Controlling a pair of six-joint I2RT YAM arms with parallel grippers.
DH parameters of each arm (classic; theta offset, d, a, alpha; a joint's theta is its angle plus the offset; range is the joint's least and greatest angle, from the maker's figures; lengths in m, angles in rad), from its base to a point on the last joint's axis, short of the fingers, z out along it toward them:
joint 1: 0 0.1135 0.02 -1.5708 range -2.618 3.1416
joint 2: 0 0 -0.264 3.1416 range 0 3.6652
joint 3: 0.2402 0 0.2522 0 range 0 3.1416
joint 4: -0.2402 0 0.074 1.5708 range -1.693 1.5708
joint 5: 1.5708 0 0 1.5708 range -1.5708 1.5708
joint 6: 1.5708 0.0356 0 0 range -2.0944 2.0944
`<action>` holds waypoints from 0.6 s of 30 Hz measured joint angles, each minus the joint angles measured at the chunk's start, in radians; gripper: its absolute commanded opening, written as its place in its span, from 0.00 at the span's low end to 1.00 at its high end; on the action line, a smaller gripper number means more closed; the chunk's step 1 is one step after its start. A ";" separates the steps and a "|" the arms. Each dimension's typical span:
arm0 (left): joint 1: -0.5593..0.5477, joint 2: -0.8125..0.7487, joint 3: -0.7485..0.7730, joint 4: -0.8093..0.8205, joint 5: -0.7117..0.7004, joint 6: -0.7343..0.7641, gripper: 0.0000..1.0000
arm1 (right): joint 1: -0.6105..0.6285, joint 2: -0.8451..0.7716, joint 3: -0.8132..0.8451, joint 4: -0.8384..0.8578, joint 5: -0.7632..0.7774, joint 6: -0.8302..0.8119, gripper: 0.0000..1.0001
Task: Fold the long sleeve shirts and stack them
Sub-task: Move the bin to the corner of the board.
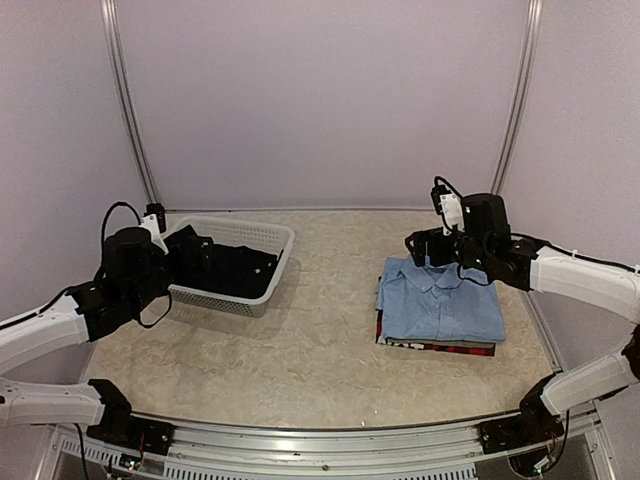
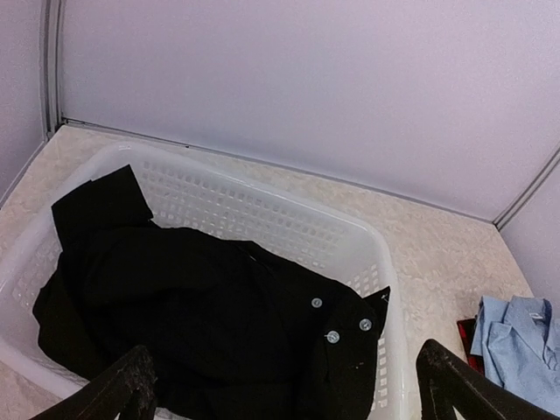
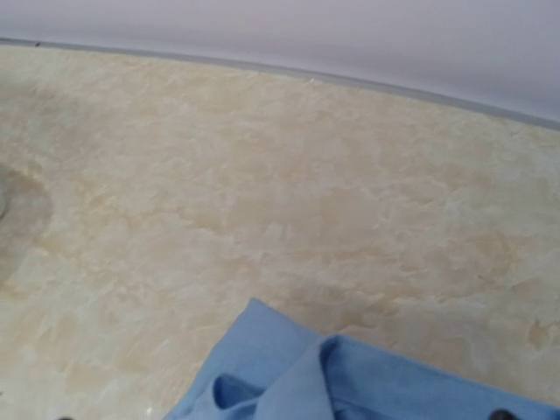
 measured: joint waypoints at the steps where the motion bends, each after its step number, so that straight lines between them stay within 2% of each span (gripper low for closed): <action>1: -0.021 0.005 0.008 -0.016 -0.003 -0.007 0.99 | 0.000 0.000 0.000 -0.006 -0.007 0.001 0.99; 6: -0.128 0.042 0.018 -0.068 -0.003 -0.036 0.99 | 0.000 0.000 0.000 -0.013 -0.036 0.010 1.00; 9: -0.194 0.099 0.020 -0.077 -0.003 -0.043 0.95 | 0.000 0.002 0.000 -0.012 -0.058 0.019 0.99; 15: -0.259 0.283 0.128 -0.108 0.022 -0.008 0.82 | 0.000 0.019 0.000 -0.015 -0.094 0.032 0.99; 18: -0.278 0.397 0.218 -0.132 0.039 0.029 0.71 | 0.000 0.021 0.000 -0.024 -0.099 0.036 0.99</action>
